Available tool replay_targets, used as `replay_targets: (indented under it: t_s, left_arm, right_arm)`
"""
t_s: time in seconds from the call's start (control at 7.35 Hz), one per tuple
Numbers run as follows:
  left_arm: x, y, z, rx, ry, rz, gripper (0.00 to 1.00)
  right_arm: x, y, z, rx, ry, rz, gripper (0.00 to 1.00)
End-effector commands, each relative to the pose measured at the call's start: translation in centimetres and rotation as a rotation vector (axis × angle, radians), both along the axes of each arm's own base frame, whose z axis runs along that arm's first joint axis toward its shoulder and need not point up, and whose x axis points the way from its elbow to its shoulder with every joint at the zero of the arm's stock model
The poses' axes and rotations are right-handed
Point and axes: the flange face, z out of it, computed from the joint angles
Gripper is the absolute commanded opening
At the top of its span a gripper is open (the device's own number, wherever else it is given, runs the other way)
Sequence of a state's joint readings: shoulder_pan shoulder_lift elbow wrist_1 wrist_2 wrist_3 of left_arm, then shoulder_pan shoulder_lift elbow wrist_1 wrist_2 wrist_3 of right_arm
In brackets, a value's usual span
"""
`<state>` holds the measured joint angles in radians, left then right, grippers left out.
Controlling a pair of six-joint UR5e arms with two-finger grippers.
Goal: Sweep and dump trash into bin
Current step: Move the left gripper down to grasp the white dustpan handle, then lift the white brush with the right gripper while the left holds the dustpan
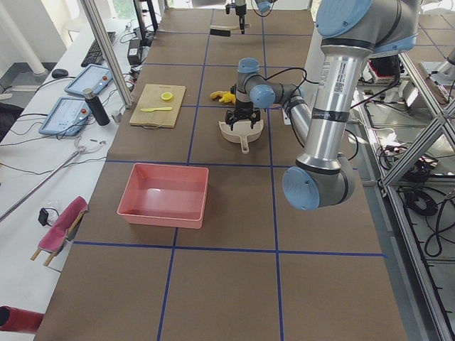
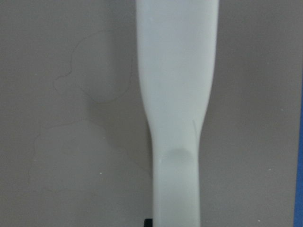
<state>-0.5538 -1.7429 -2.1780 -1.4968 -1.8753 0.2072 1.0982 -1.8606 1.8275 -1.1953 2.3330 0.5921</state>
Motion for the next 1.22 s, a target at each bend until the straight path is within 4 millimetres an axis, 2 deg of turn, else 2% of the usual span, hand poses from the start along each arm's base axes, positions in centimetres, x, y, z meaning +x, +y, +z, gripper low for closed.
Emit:
replay_targets:
  t_s: [0.0,0.14,0.27,0.41,0.54,0.68,0.82,0.95,1.09]
  left_arm:
    - [-0.2,1.0,3.1,0.011,0.000,0.007,0.98]
    - [0.9,0.5,4.6,0.004,-0.009,0.009,0.98]
    - [2.1,0.1,4.7,0.018,0.014,0.013,0.98]
    - [2.9,-0.3,4.8,0.016,0.014,0.014,0.98]
    - [3.5,-0.6,5.3,0.011,0.005,0.016,0.98]
    - [4.4,-1.1,5.5,0.008,0.000,0.016,0.98]
    - [5.2,-1.6,5.8,0.003,-0.008,0.016,0.98]
    - [5.4,-1.7,5.8,0.003,-0.008,0.016,0.99]
    - [5.5,-1.6,5.8,-0.001,-0.008,0.018,0.98]
  right_arm:
    - [-0.1,-1.1,-0.9,0.026,-0.011,0.006,0.00]
    - [0.5,-1.2,-0.8,0.029,-0.016,0.016,0.00]
    - [2.4,-1.5,-1.2,0.001,-0.080,0.045,0.00]
    - [2.8,-1.1,0.1,-0.056,-0.131,0.043,0.00]
    - [3.0,-2.2,-2.1,-0.030,-0.147,0.067,0.00]
    - [2.0,-4.6,-5.0,-0.002,-0.179,0.059,0.00]
    - [0.8,-5.3,-6.4,0.005,-0.198,0.033,0.00]
    - [0.6,-4.6,-8.3,-0.010,-0.269,0.007,0.00]
    - [-0.5,-5.1,-11.9,0.013,-0.371,-0.050,0.00]
